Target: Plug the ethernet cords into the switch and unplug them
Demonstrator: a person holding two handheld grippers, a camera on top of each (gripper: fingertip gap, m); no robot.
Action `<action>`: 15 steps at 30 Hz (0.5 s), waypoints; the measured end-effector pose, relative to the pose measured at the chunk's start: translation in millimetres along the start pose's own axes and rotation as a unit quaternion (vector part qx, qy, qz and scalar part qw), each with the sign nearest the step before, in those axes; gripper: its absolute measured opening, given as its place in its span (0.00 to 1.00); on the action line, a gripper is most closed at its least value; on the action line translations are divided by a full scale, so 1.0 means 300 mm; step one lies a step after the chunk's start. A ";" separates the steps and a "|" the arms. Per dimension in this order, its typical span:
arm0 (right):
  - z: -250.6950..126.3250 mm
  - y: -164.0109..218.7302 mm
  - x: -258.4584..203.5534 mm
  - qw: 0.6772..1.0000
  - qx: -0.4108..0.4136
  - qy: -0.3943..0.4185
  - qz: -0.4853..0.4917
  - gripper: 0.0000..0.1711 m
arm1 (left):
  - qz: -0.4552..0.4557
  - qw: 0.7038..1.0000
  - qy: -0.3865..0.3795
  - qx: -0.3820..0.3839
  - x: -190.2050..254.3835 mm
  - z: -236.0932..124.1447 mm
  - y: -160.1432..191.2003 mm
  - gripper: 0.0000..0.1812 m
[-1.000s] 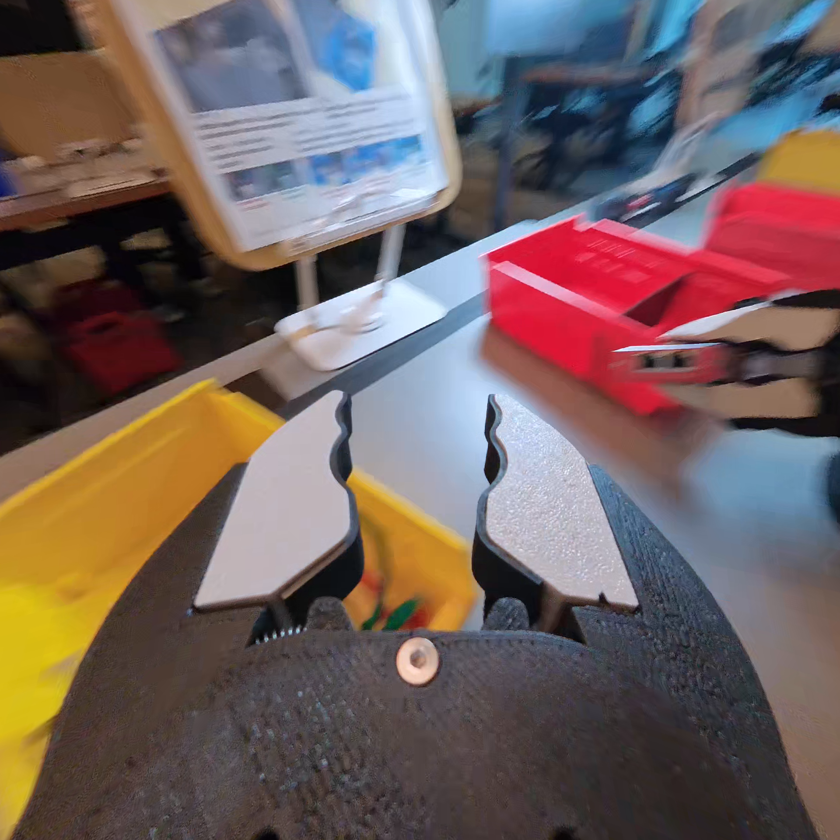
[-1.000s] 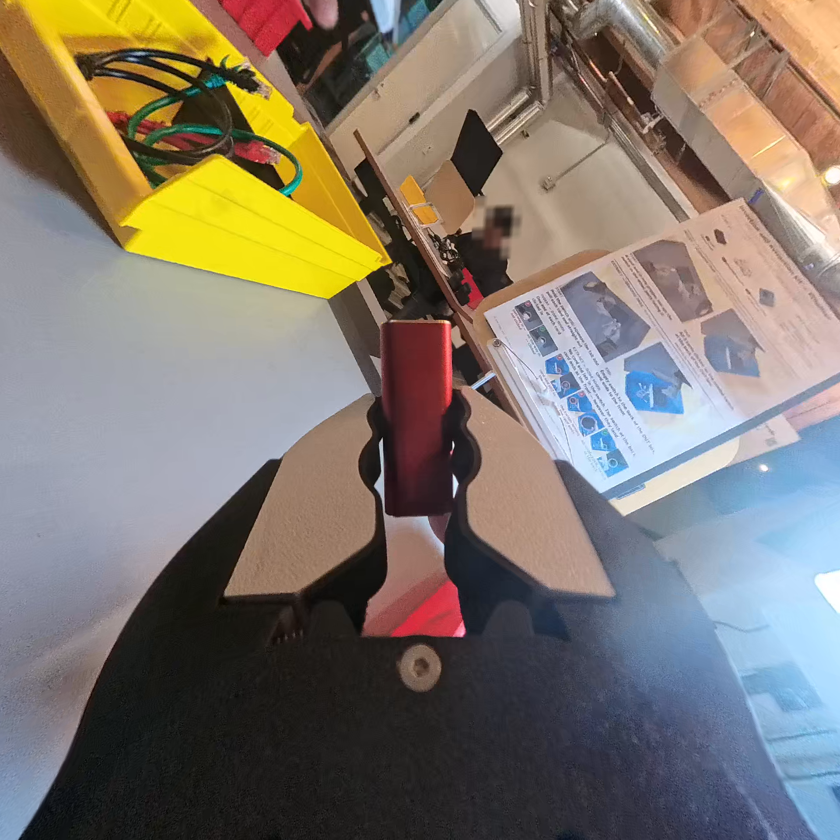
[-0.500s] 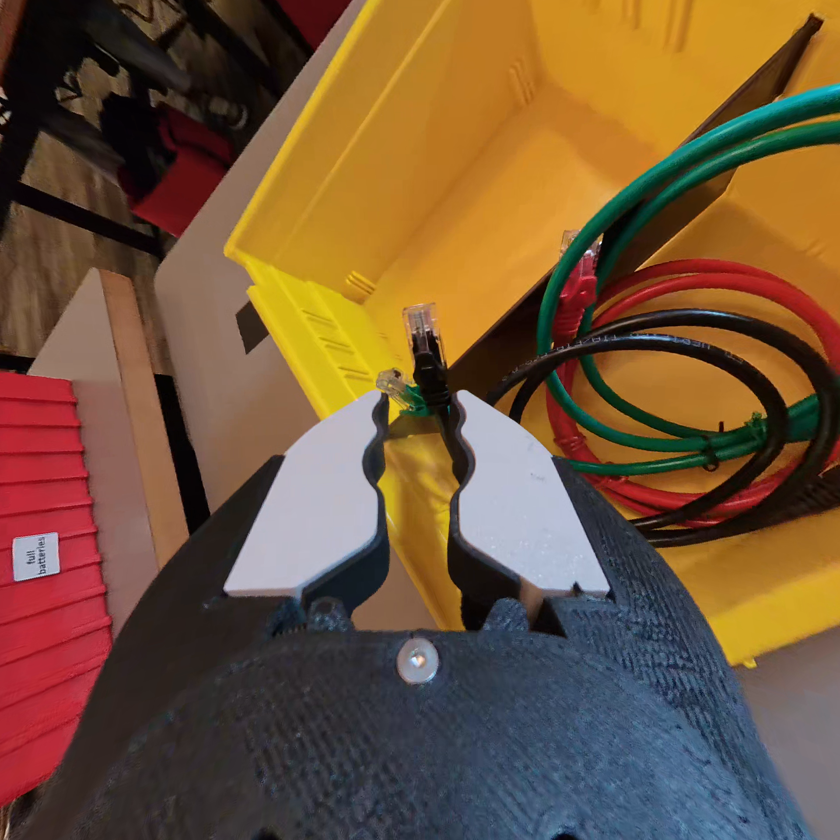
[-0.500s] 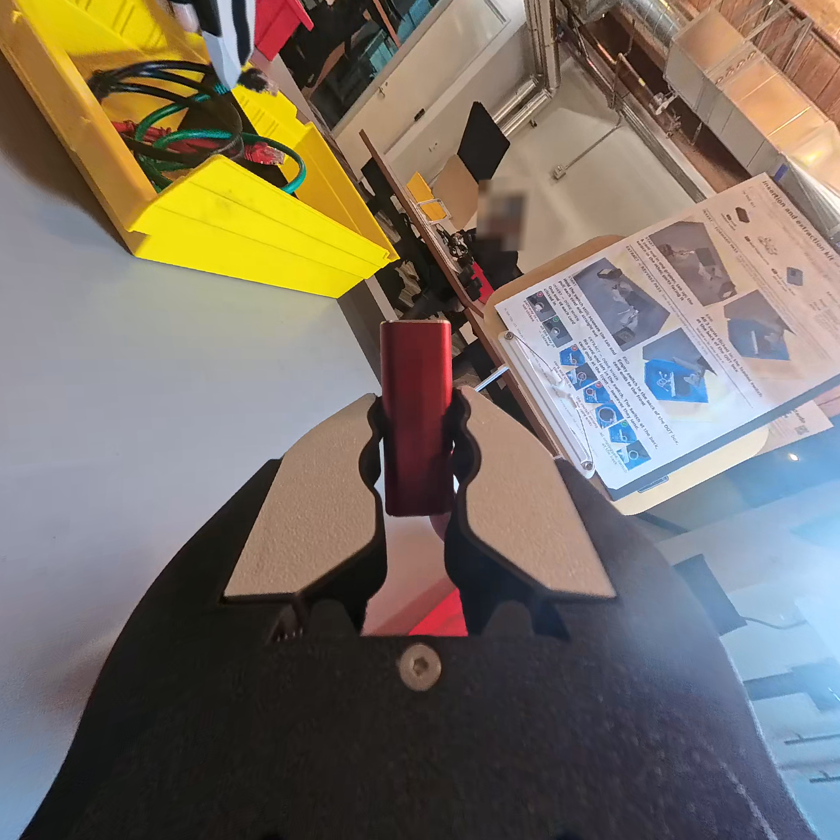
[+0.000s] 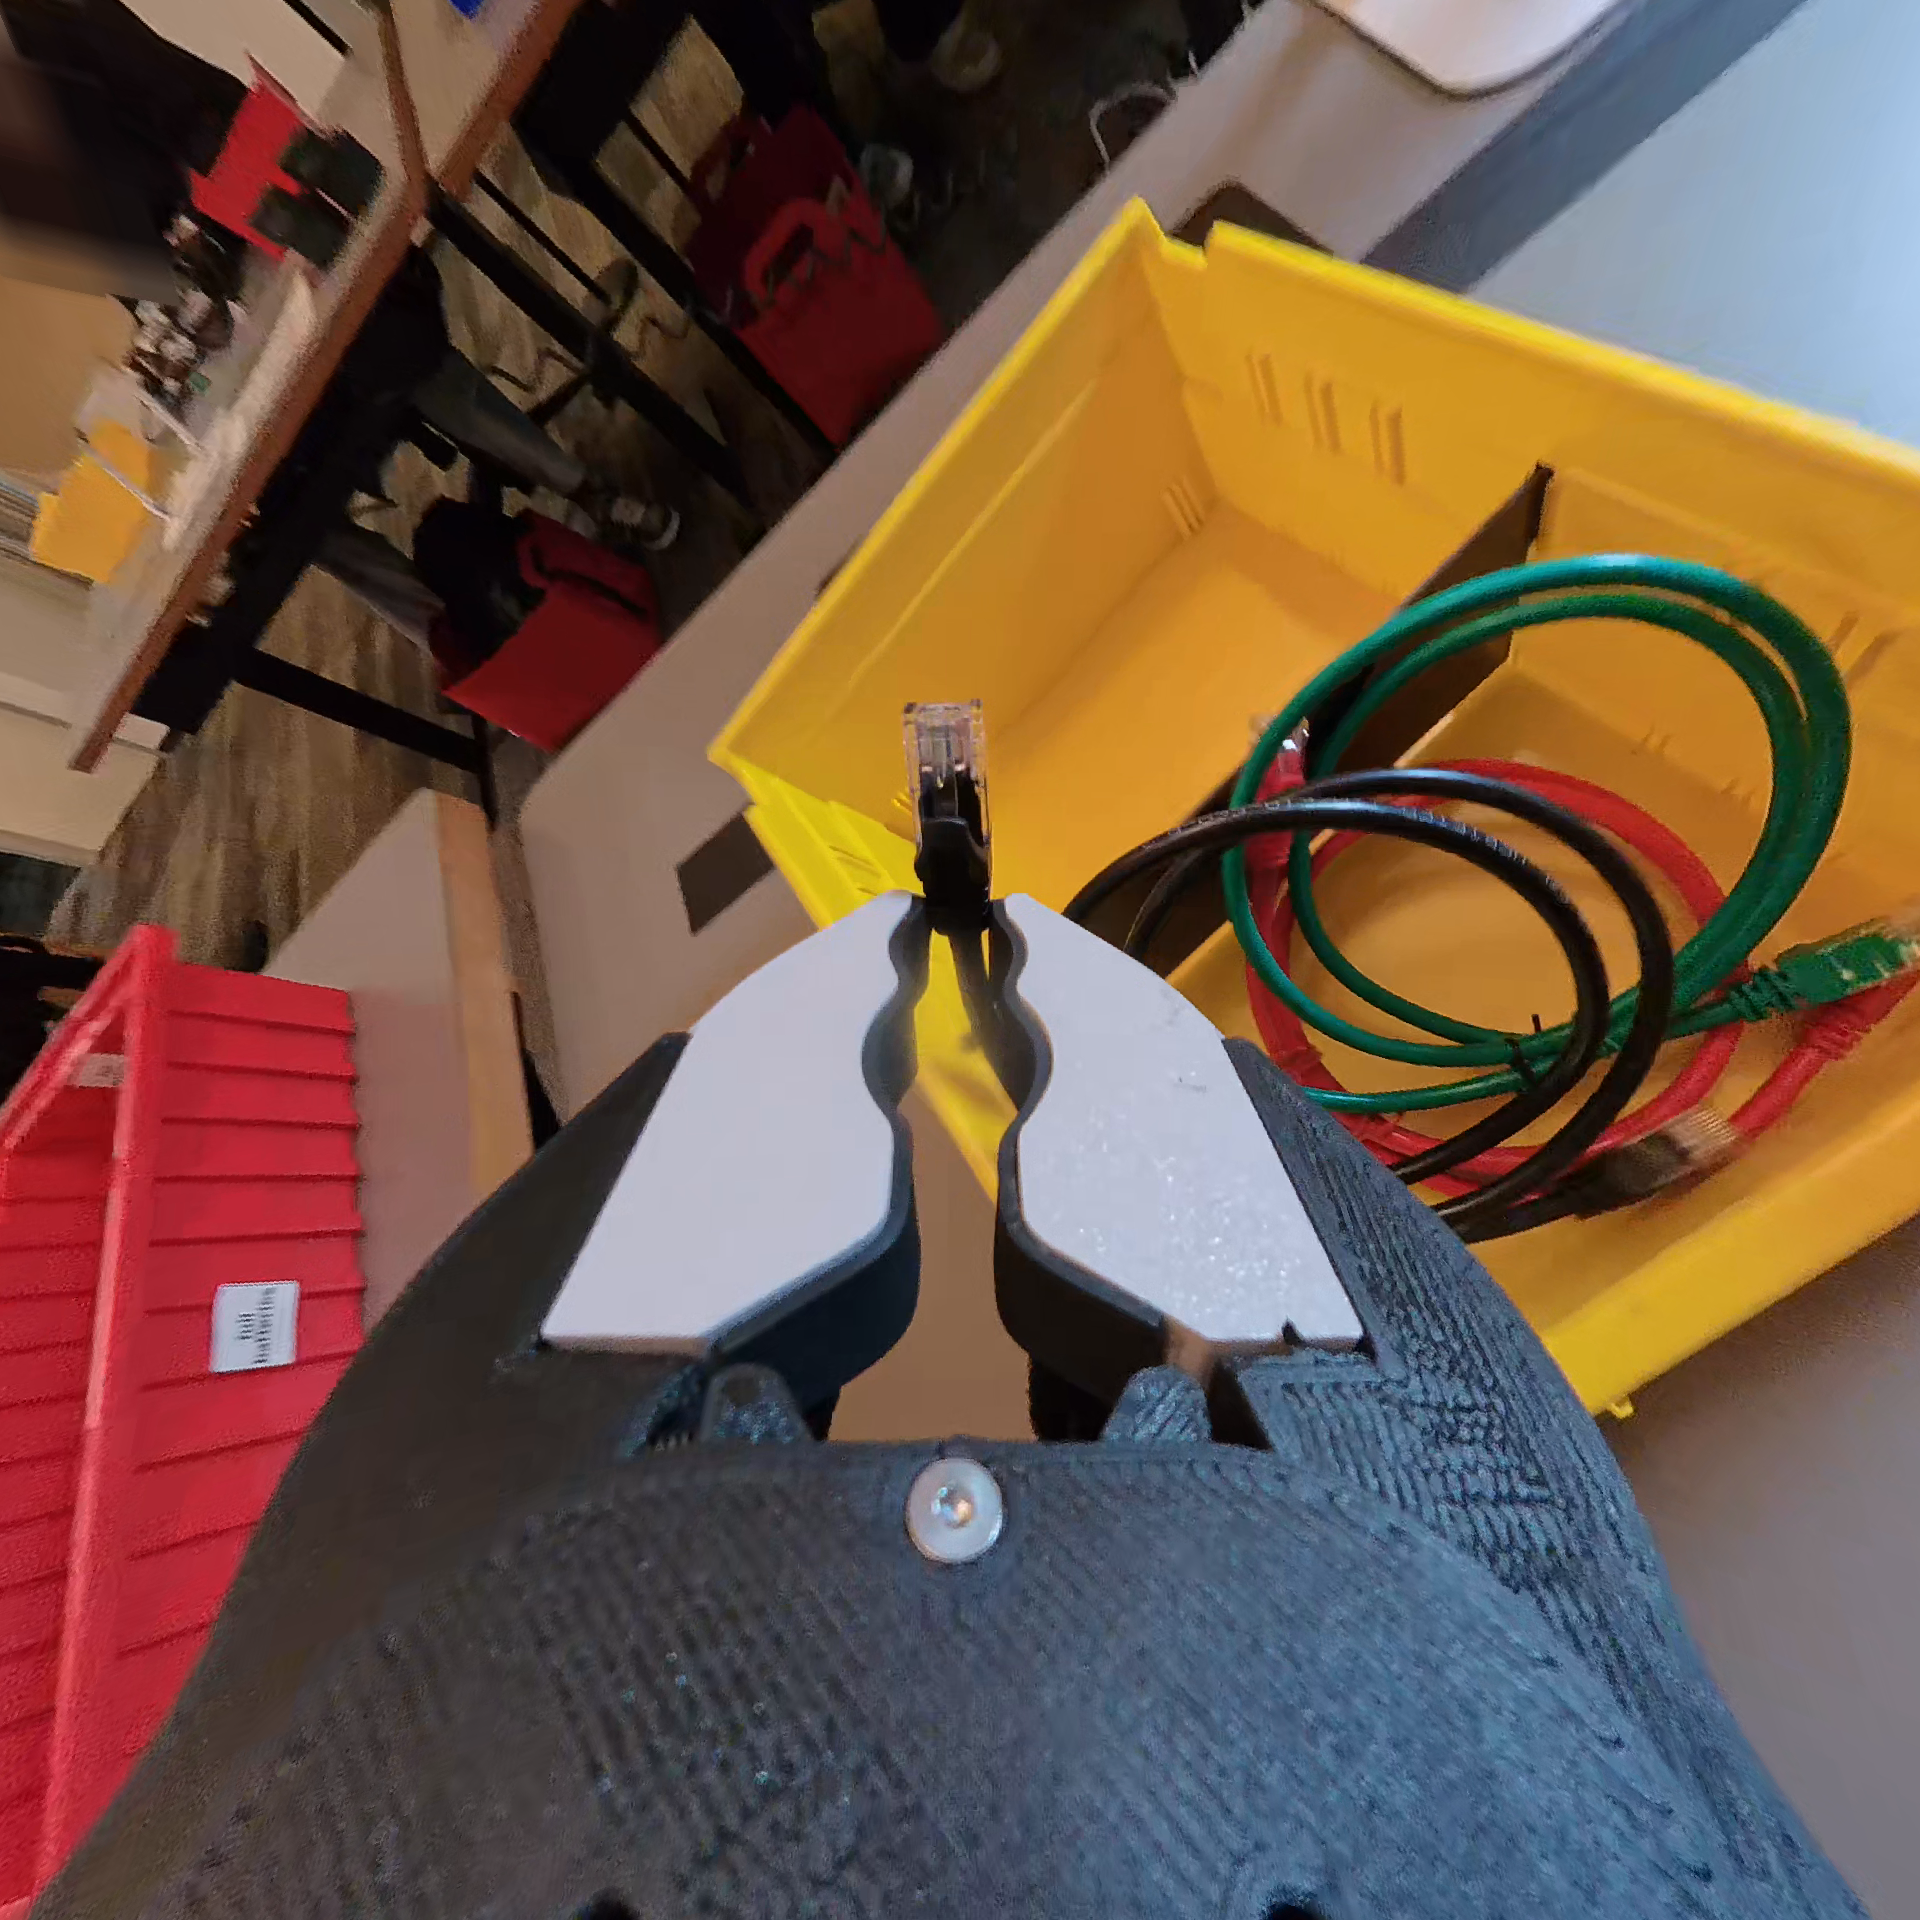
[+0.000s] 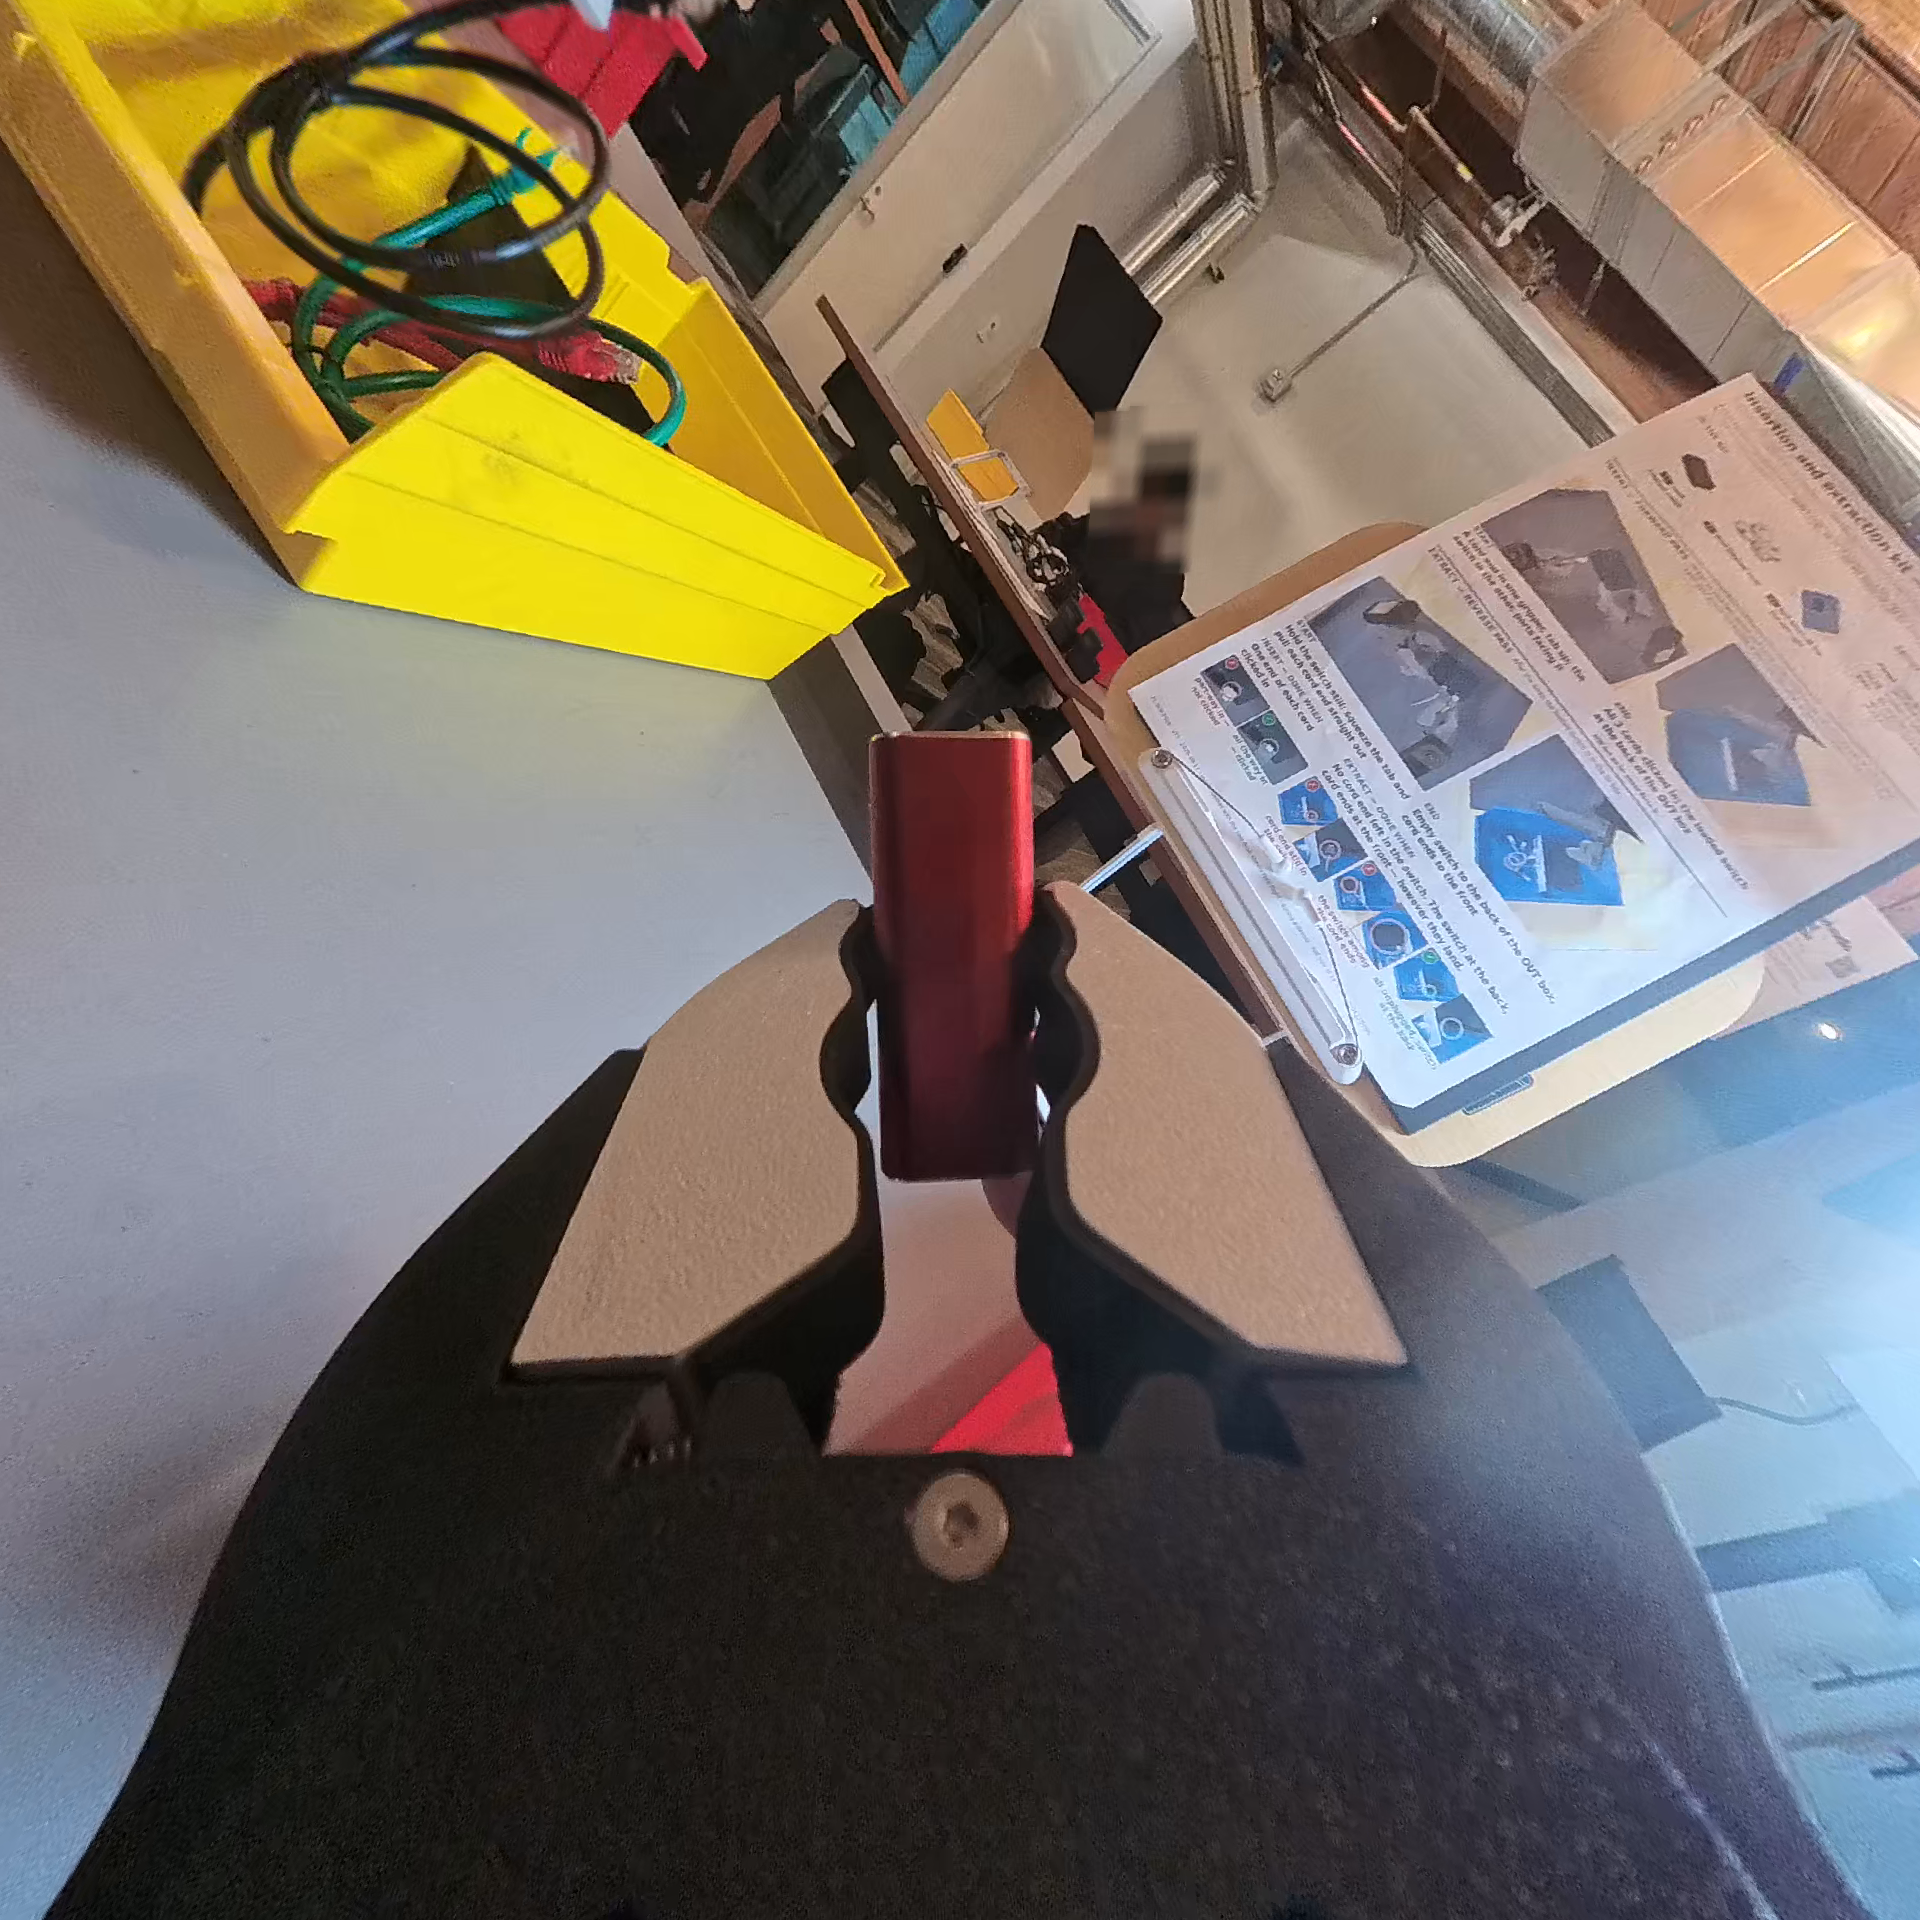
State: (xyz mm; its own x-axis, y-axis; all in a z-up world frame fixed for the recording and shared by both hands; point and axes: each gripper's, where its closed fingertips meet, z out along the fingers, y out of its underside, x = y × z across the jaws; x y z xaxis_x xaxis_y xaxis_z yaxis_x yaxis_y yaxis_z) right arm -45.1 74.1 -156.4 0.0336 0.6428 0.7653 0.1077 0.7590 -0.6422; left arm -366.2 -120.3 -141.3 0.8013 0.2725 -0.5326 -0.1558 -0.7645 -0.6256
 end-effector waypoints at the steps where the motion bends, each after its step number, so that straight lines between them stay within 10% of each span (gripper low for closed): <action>1: -0.001 0.000 0.006 1.000 0.001 0.002 0.003 0.16 | 0.000 1.000 -0.009 0.013 -0.028 -0.031 -0.025 0.06; 8: -0.027 -0.021 0.042 1.000 0.020 0.016 -0.010 0.16 | 0.062 0.992 0.080 0.079 -0.049 -0.340 -0.228 0.06; 15: -0.055 -0.069 -0.006 0.997 0.031 -0.009 -0.070 0.16 | 0.172 0.890 0.420 0.041 0.584 -0.482 -0.217 0.06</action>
State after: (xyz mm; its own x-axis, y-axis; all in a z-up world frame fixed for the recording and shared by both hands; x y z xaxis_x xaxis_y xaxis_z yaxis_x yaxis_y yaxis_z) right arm -31.1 55.6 -143.6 0.0051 0.5320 0.8467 0.0475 0.8457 -0.5316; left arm -132.2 -107.3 -111.2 0.8419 -0.5287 -0.1079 -0.4891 -0.6633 -0.5665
